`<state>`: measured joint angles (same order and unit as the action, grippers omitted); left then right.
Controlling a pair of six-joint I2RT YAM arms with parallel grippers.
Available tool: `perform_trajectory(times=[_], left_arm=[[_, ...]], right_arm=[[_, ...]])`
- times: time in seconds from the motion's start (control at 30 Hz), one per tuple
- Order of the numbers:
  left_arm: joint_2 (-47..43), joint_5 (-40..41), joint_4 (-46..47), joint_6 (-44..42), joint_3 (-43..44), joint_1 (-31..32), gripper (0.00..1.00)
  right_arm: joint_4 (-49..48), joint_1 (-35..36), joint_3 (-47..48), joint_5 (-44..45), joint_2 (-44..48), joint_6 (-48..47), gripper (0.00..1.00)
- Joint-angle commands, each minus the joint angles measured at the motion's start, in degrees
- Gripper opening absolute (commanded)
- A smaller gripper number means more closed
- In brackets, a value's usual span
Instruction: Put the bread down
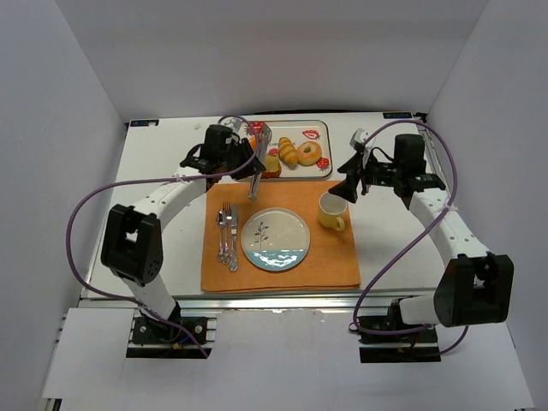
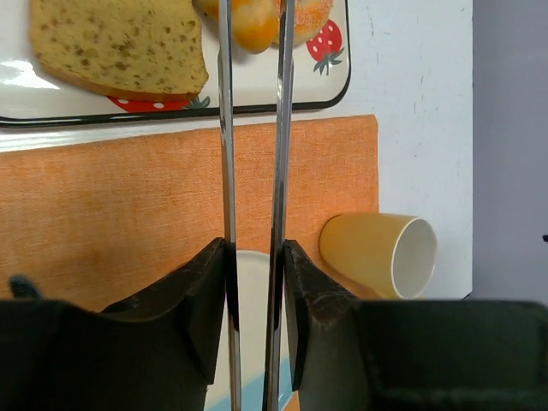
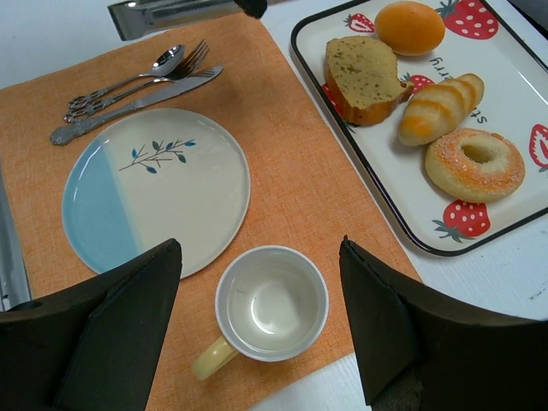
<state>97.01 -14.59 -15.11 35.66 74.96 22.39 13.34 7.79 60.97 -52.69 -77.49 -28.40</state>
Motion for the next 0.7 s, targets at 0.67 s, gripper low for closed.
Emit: perform_trajectory(times=[0.67], left_arm=[[9.33,0.70,-5.71,4.51,12.13,1.07,0.53]], right_arm=[[-2.88,-2.17,-2.08,-1.63,2.35,1.16,0.79]])
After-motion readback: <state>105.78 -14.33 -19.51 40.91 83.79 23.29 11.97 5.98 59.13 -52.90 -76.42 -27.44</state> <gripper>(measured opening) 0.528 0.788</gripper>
